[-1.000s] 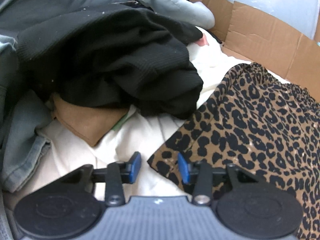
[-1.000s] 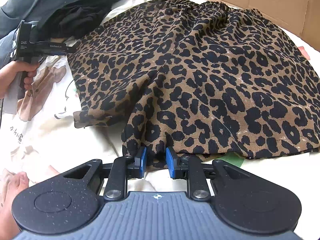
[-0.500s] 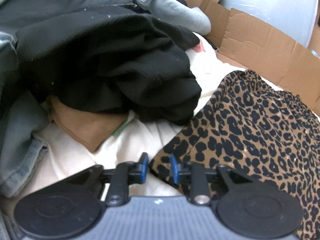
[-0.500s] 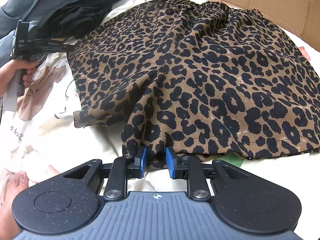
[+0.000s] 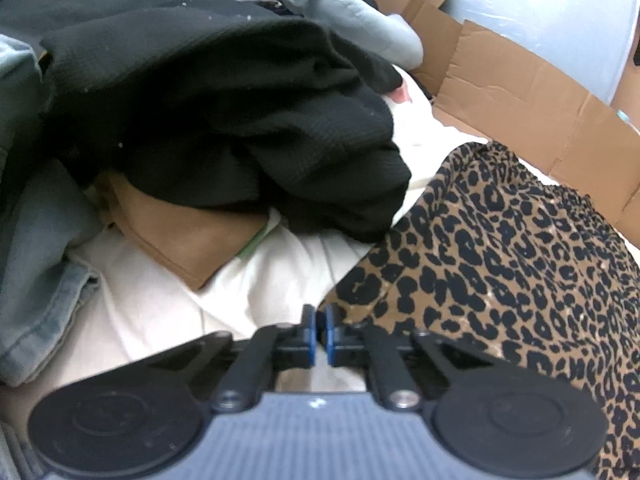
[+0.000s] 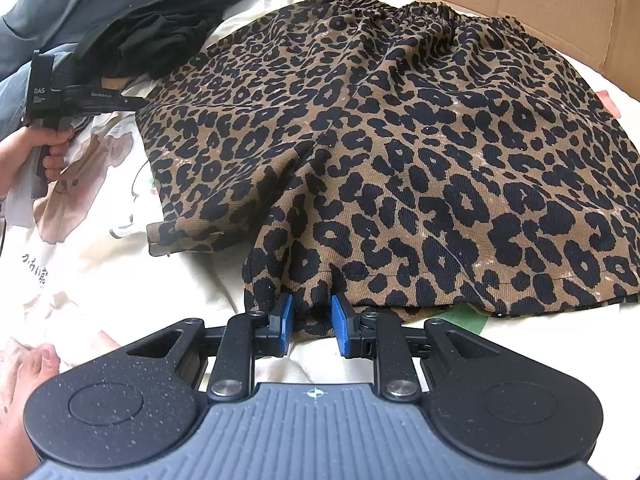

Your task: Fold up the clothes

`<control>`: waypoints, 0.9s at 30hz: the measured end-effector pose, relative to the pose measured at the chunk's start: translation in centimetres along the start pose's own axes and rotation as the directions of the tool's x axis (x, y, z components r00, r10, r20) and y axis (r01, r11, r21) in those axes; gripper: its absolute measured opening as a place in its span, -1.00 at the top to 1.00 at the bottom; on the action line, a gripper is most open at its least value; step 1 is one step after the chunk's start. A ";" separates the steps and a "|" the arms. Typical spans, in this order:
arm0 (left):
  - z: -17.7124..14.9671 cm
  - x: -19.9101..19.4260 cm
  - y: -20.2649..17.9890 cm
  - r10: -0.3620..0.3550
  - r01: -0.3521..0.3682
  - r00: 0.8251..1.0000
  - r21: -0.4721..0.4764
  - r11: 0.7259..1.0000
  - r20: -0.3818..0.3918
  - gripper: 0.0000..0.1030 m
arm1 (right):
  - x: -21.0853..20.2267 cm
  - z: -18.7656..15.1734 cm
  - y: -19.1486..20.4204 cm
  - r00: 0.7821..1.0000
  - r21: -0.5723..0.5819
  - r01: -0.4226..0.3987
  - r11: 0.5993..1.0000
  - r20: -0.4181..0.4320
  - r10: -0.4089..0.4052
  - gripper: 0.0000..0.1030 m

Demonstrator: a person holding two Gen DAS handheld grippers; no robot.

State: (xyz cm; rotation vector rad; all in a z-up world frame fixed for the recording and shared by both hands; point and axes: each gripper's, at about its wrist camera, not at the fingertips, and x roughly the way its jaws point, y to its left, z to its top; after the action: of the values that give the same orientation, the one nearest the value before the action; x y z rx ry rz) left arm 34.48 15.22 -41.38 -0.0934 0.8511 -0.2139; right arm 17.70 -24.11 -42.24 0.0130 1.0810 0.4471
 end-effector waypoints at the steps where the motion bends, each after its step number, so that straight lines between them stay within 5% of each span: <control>1: 0.0 -0.2 -0.1 -0.004 0.004 1.000 0.001 1.000 0.002 0.95 | -0.1 0.0 -0.1 1.000 0.004 -0.002 1.000 0.001 0.002 0.44; 16: 2.4 -6.3 -5.3 -0.179 0.179 0.979 0.011 0.984 0.102 0.96 | -2.7 1.0 -1.3 0.995 0.055 0.016 0.998 0.094 -0.021 0.39; 27: 3.4 -7.3 -11.7 -0.263 0.259 0.962 0.057 0.964 0.079 0.97 | -3.1 1.8 -1.5 0.992 0.064 0.009 0.998 0.125 -0.017 0.36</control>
State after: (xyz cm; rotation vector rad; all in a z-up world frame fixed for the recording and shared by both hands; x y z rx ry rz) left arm 30.61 5.48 -31.84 -0.1711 0.7466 -0.4743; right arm 18.55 -26.24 -39.06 0.0884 0.9705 0.3948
